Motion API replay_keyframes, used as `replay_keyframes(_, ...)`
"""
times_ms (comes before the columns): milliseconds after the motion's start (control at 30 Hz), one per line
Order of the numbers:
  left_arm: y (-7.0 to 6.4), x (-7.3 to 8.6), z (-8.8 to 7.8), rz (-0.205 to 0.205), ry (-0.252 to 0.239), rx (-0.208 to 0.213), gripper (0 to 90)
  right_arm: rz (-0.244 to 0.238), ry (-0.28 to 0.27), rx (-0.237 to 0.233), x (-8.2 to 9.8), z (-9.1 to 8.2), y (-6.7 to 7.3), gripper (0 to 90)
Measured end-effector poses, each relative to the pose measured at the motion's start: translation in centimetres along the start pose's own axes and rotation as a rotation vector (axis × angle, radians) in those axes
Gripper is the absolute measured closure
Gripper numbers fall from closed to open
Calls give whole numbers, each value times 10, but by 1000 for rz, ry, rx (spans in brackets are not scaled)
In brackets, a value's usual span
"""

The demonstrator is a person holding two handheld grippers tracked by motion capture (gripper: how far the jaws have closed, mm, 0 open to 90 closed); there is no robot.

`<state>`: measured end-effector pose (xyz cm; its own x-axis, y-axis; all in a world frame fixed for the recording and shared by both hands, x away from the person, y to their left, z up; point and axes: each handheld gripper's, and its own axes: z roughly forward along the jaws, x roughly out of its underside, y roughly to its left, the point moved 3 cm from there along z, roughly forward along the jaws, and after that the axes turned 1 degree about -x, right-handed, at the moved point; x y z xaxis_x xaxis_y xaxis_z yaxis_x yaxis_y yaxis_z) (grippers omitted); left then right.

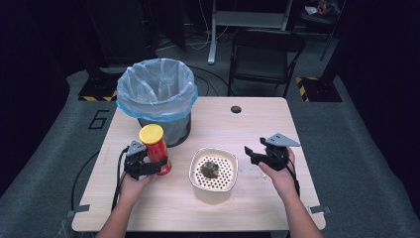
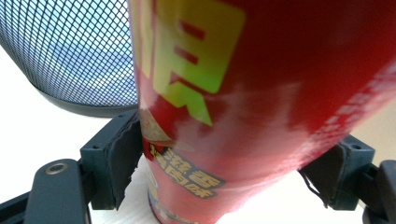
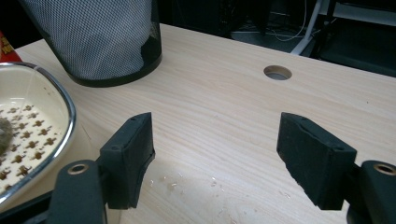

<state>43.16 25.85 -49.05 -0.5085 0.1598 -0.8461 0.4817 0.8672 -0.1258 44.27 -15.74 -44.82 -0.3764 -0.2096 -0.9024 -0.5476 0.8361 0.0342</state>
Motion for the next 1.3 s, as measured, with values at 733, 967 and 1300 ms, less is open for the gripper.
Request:
replay_keyframes(733,-8,-1,-15,87,3,-24,233,-1,54,20,16,7,-4,270)
replay_keyframes(967,-8,-13,-35,42,-4,12,233,8,76,36,24,10,-10,270)
replay_keyframes(1300,-22,-38,-62,92,39,57,233,-29,112,67,32,13,-10,270)
